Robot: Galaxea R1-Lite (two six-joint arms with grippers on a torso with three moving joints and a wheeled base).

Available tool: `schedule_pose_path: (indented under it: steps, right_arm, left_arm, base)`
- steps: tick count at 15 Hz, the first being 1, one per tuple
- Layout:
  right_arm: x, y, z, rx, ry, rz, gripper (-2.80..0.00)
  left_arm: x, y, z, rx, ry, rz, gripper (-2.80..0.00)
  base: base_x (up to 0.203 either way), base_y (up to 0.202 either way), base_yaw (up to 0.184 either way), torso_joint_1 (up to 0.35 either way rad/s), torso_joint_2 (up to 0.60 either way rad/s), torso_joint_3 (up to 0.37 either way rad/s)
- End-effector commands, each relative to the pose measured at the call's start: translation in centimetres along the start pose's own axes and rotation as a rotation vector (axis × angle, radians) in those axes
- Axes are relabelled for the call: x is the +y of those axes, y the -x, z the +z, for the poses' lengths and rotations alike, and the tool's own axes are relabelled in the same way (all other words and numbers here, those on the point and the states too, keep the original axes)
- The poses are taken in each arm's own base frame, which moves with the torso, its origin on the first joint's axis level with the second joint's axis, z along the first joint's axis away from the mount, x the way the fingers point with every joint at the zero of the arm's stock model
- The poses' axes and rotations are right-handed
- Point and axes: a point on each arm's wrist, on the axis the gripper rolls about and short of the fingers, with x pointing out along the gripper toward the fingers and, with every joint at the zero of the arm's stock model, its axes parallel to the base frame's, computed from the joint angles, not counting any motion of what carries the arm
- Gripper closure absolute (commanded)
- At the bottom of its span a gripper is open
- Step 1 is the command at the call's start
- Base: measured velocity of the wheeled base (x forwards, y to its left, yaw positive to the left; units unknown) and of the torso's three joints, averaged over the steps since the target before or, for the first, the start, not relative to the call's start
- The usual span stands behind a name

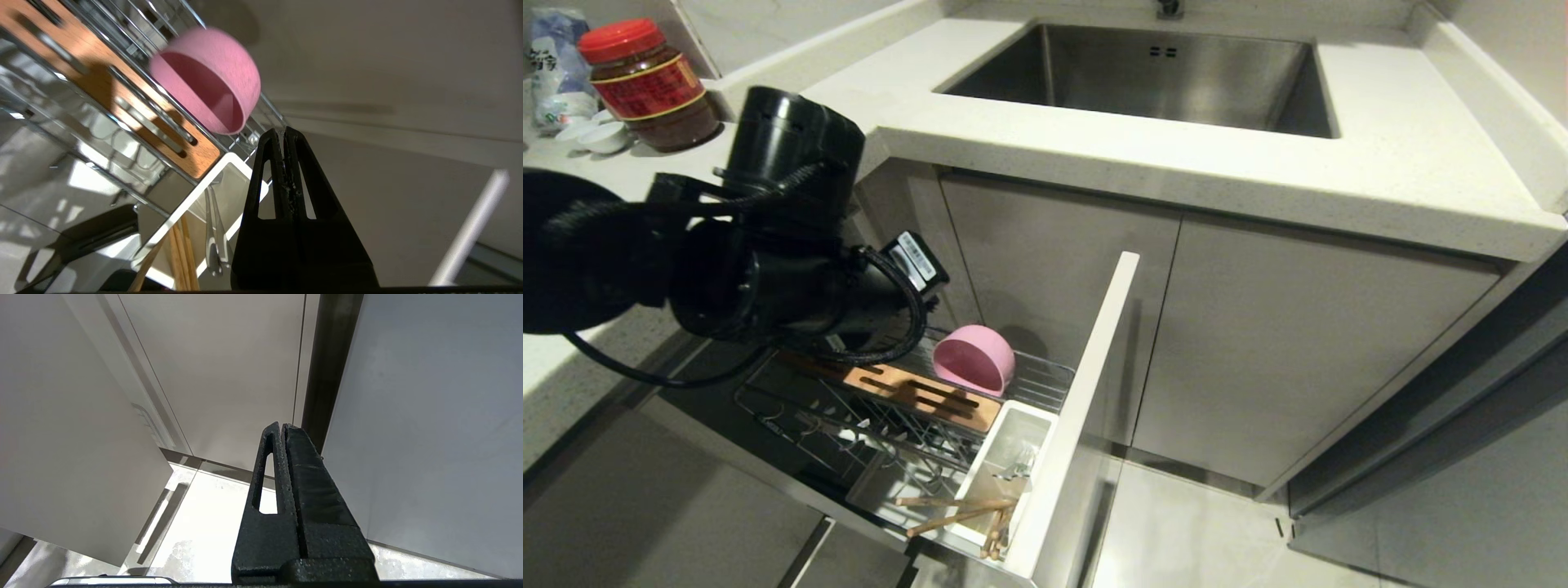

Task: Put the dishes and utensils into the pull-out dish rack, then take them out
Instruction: Take the bowl out of the cupboard

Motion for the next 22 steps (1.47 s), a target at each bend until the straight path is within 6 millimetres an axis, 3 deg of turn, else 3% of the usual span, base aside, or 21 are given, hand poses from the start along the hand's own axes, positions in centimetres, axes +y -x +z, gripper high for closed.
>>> schedule_pose_path:
  steps: [1,3,4,19,20,22]
  right_arm:
    - [0.0,-0.1,-0.7,0.024,0.0,0.0,0.0]
    - [0.0,-0.1,-0.7,0.025,0.0,0.0,0.0]
    - [0.0,-0.1,-0.7,0.024,0.0,0.0,0.0]
    - [0.0,-0.1,-0.7,0.024,0.0,0.0,0.0]
    - [0.0,-0.1,-0.7,0.024,0.0,0.0,0.0]
    - [0.0,-0.1,-0.7,0.025,0.0,0.0,0.0]
  left_arm:
    - [0.7,-4.4,-1.9,0.081,-0.017,0.061,0.0]
    - [1.2,-6.6,-2.4,0.101,-0.014,0.067,0.0]
    - [1.5,-7.6,-2.6,0.108,-0.019,0.074,-2.8]
    - [3.0,-14.0,-2.1,0.148,0.001,-0.07,-2.8]
    - [2.9,-14.2,-2.2,0.141,0.0,-0.085,0.0]
    - [2.7,-14.2,-2.2,0.139,-0.013,-0.092,0.0]
  base:
    - [0.0,0.0,0.0,0.0,0.0,0.0]
    - [0.0,0.0,0.0,0.0,0.0,0.0]
    - [0.0,0.0,0.0,0.0,0.0,0.0]
    - [0.0,0.0,0.0,0.0,0.0,0.0]
    - [0.0,0.0,0.0,0.0,0.0,0.0]
    - [0.0,0.0,0.0,0.0,0.0,0.0]
